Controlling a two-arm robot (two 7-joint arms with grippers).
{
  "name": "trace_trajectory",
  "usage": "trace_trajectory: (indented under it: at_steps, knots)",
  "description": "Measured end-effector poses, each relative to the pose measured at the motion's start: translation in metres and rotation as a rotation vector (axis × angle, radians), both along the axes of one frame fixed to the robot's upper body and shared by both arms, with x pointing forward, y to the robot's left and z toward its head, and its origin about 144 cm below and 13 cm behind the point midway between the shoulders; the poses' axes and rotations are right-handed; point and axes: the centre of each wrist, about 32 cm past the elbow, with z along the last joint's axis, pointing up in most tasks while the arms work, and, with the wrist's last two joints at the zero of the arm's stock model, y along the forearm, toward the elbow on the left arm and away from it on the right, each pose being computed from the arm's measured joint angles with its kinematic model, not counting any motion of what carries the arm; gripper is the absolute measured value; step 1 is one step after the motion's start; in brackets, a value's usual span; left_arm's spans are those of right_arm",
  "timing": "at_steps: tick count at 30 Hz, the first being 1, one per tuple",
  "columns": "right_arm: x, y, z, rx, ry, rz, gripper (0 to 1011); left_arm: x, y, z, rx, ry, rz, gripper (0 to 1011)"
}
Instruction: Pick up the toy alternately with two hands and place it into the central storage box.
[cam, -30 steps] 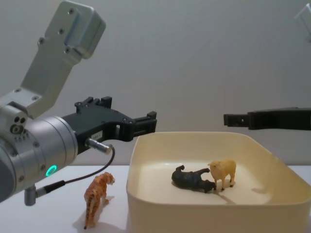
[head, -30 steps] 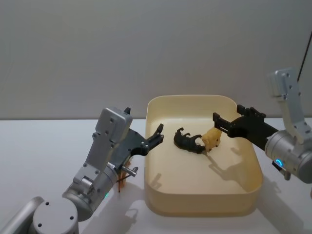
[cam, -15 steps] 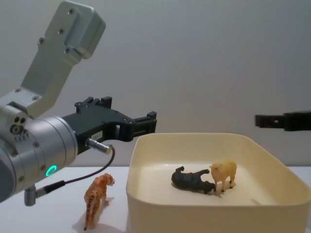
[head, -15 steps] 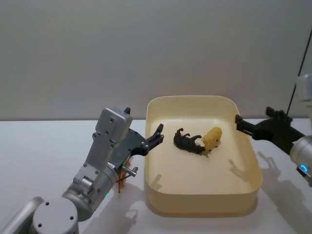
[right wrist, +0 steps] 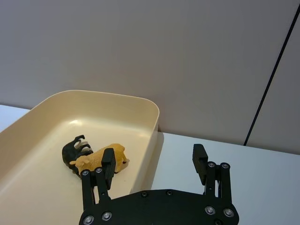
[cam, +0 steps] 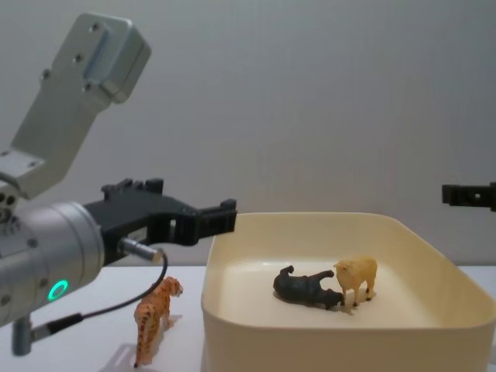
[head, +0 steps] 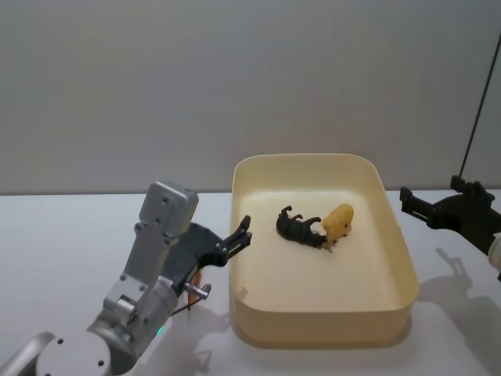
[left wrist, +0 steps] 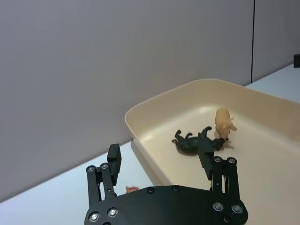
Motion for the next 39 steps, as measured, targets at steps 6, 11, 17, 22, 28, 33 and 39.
trace_trajectory:
  at_steps: [6,11,17,22,28,33,39]
  knots:
    - [-0.002,-0.003,0.0,0.0,-0.001,-0.008,1001,-0.012,0.004,0.0,-0.022,0.077,0.02,1001]
    - [-0.003,-0.005,0.0,-0.001,-0.001,-0.012,1001,-0.019,0.007,-0.002,-0.05,0.143,0.04,1001]
    - [-0.004,-0.006,0.0,-0.001,-0.001,-0.015,1001,-0.02,0.009,-0.004,-0.079,0.193,0.057,1001]
    - [-0.005,-0.006,0.0,-0.001,-0.001,-0.017,1001,-0.016,0.012,-0.009,-0.101,0.237,0.073,1001]
    - [-0.005,-0.007,0.0,-0.001,-0.001,-0.018,1001,-0.009,0.016,-0.014,-0.119,0.272,0.089,1001]
    - [-0.005,-0.007,0.0,-0.001,-0.001,-0.019,1001,-0.003,0.02,-0.018,-0.128,0.295,0.094,1001]
    - [-0.005,-0.007,0.0,-0.001,-0.002,-0.02,1001,0.004,0.025,-0.021,-0.131,0.315,0.096,1001]
